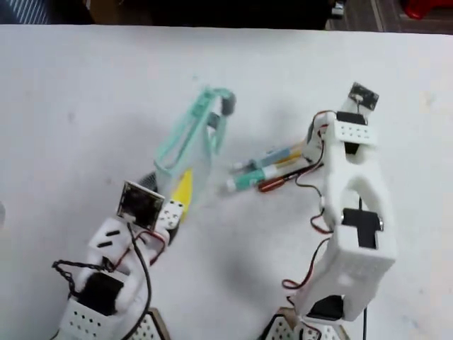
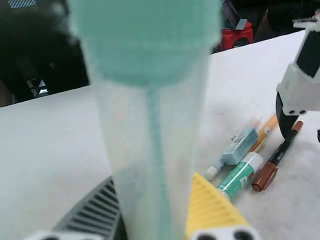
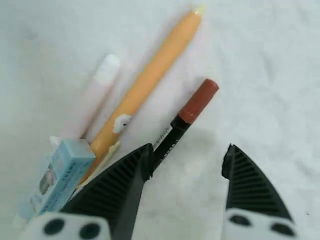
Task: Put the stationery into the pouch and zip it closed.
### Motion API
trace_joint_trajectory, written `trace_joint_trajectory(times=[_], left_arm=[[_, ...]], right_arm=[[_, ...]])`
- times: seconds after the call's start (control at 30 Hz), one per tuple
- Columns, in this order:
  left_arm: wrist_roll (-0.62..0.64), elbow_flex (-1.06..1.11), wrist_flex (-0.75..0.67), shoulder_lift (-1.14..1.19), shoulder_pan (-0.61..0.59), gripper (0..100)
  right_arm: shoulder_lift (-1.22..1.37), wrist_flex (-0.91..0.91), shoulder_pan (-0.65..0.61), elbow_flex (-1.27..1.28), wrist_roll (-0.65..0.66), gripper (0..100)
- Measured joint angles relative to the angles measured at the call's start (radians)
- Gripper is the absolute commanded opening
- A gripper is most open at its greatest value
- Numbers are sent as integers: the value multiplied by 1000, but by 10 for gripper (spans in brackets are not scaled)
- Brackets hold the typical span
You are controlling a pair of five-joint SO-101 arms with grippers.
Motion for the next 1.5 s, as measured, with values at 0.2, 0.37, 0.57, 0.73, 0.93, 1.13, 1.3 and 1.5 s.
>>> trace_joint_trajectory(times=[0.2, 0.37, 0.57, 0.73, 0.93, 1.13, 1.3, 1.5], left_arm=[[0, 0, -3, 2, -9, 65], [0, 0, -3, 2, -9, 65], [0, 0, -3, 2, -11, 65], [-3, 0, -3, 2, 17, 143], [-3, 0, 31, -12, 51, 133], [-5, 0, 38, -15, 49, 100], [-5, 0, 40, -15, 48, 98], [-5, 5, 40, -15, 48, 98]], right_arm=[[150, 77, -5, -158, -2, 205], [241, 152, 11, -273, -2, 16], [279, 196, 31, -324, -2, 16], [282, 196, 32, -325, -2, 16], [285, 218, 32, -334, -2, 16], [288, 229, 32, -341, -2, 16], [292, 229, 32, -345, 40, 16], [255, 330, 28, -416, 133, 16]])
